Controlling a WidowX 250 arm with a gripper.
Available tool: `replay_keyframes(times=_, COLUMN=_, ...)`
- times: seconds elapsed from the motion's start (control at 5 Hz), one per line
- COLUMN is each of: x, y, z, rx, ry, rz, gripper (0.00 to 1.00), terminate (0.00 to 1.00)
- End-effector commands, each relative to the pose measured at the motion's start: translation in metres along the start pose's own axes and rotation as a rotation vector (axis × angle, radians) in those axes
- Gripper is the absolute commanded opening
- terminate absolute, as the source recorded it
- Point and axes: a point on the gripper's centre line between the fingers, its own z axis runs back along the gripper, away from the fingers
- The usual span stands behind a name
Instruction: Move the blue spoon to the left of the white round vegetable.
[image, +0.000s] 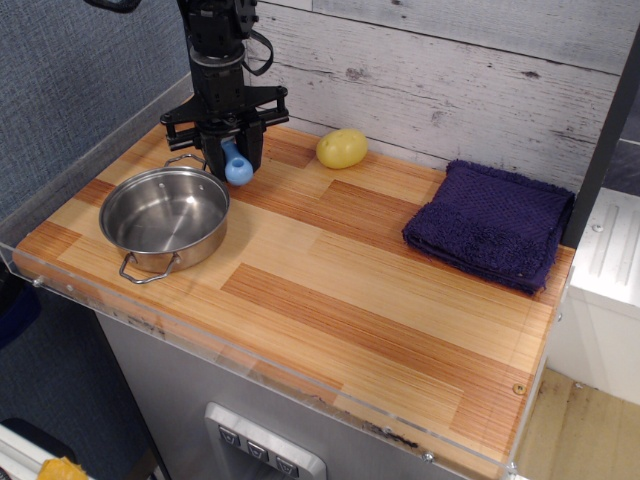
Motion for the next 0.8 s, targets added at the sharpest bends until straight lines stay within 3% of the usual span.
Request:
replay_keyframes(times=0.0, x=0.005, y=-0.001, z=0.001, rx=-0.017, ry=-0.033, rz=0.010, gripper=0.00, terminate=0.00)
replay_keyframes(times=0.2, x=0.001, y=-0.003, z=-0.008, rx=-0.029, ry=-0.022, rz=0.014, gripper=0.00, terminate=0.00)
replay_keyframes(times=0.4, x=0.003, y=-0.009, z=-0.015, rx=-0.064, ry=0.006, rz=-0.002, gripper=1.00, terminate=0.00)
replay_keyframes(times=0.6, x=0.004, y=-0.008, z=-0.010, rx=-0.055, ry=0.010, rz=0.022, gripper=1.00, terminate=0.00)
